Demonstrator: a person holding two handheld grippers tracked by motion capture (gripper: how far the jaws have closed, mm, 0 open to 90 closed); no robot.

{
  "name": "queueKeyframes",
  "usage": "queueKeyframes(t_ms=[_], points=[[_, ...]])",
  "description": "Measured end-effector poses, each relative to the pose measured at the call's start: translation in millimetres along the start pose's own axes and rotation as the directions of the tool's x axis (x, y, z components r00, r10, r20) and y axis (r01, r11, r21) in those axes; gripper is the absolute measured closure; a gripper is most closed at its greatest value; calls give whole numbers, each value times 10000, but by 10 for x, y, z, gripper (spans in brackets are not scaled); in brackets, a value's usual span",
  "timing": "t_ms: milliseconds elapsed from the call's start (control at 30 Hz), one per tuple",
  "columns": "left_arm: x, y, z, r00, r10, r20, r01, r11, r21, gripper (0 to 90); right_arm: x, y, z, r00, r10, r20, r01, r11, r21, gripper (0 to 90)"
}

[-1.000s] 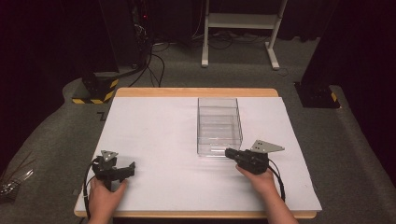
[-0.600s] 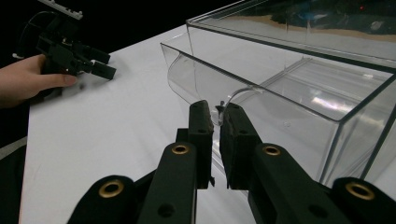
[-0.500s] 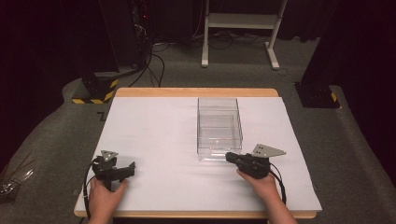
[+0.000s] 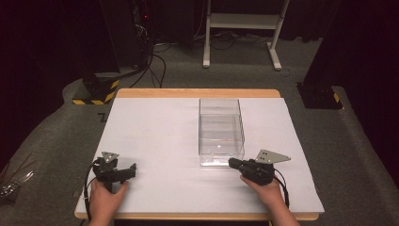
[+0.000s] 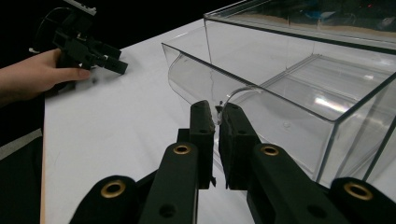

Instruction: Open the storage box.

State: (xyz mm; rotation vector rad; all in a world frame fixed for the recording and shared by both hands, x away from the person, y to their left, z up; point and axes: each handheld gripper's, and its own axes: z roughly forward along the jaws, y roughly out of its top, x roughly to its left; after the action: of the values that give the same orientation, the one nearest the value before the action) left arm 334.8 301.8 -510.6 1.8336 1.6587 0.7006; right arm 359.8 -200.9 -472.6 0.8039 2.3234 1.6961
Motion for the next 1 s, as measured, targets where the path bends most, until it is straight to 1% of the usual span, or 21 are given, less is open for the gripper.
queueKeyframes(t_ms=[200, 333, 1000], points=[[1, 1, 0, 10000, -5, 11, 5, 10000, 11, 4, 63, -26, -23, 10000, -11, -46, 11, 10000, -45, 847], [1, 1, 0, 10000, -2, 11, 2, 10000, 15, 4, 81, -38, -36, 10000, -1, -65, 0, 10000, -67, 848], [0, 1, 0, 10000, -4, 2, 4, 10000, 4, 4, 237, -108, -172, 9994, -149, -318, 153, 9998, 95, 855]])
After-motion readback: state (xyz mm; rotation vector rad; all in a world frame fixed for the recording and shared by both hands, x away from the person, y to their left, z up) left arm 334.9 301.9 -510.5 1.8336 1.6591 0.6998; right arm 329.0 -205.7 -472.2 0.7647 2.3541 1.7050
